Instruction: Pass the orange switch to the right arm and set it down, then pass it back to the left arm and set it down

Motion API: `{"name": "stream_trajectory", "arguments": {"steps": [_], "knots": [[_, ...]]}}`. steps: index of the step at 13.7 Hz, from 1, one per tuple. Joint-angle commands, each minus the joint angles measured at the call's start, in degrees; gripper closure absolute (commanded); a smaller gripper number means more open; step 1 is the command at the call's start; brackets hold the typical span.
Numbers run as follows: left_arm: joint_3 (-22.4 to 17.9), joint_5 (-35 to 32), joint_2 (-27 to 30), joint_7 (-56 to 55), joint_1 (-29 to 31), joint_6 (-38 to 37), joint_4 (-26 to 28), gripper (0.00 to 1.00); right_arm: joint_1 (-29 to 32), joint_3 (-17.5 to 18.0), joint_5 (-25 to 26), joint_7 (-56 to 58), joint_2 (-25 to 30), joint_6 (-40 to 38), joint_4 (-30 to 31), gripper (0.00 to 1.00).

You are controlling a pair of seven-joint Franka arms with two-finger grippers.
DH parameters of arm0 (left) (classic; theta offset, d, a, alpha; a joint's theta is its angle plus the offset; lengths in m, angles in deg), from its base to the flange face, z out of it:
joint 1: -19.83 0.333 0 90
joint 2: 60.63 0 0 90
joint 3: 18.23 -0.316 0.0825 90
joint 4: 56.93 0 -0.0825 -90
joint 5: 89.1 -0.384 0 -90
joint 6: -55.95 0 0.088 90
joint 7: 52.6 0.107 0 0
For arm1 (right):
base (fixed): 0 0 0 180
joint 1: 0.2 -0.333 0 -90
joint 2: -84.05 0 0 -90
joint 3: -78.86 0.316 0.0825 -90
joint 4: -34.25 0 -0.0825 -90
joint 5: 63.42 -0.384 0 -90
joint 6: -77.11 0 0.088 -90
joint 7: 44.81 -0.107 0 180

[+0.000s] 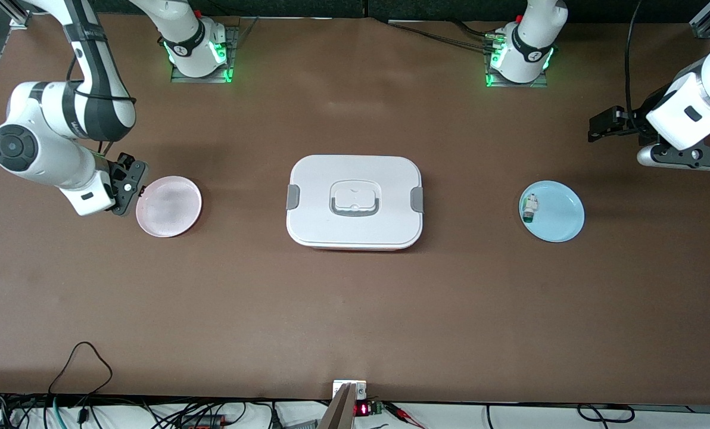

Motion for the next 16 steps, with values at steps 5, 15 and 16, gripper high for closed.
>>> {"name": "stream_trajectory", "arguments": {"steps": [5, 15, 16], "knots": [[-0.93, -2.50, 1.48, 8.87, 0.42, 6.67, 1.54, 0.00, 1.12, 0.34, 3.08, 1.19, -1.85, 9.08, 5.16, 0.84], [-0.67, -2.60, 1.65, 9.13, 1.22, 10.89, 1.54, 0.00, -2.30, 1.13, 4.49, 0.49, -6.86, 17.52, 5.16, 0.84], [-0.67, -2.68, 1.65, 10.44, 1.22, 10.89, 1.45, 0.00, -2.39, 1.13, 4.49, 0.49, -7.12, 18.23, 5.60, 0.84]]}}
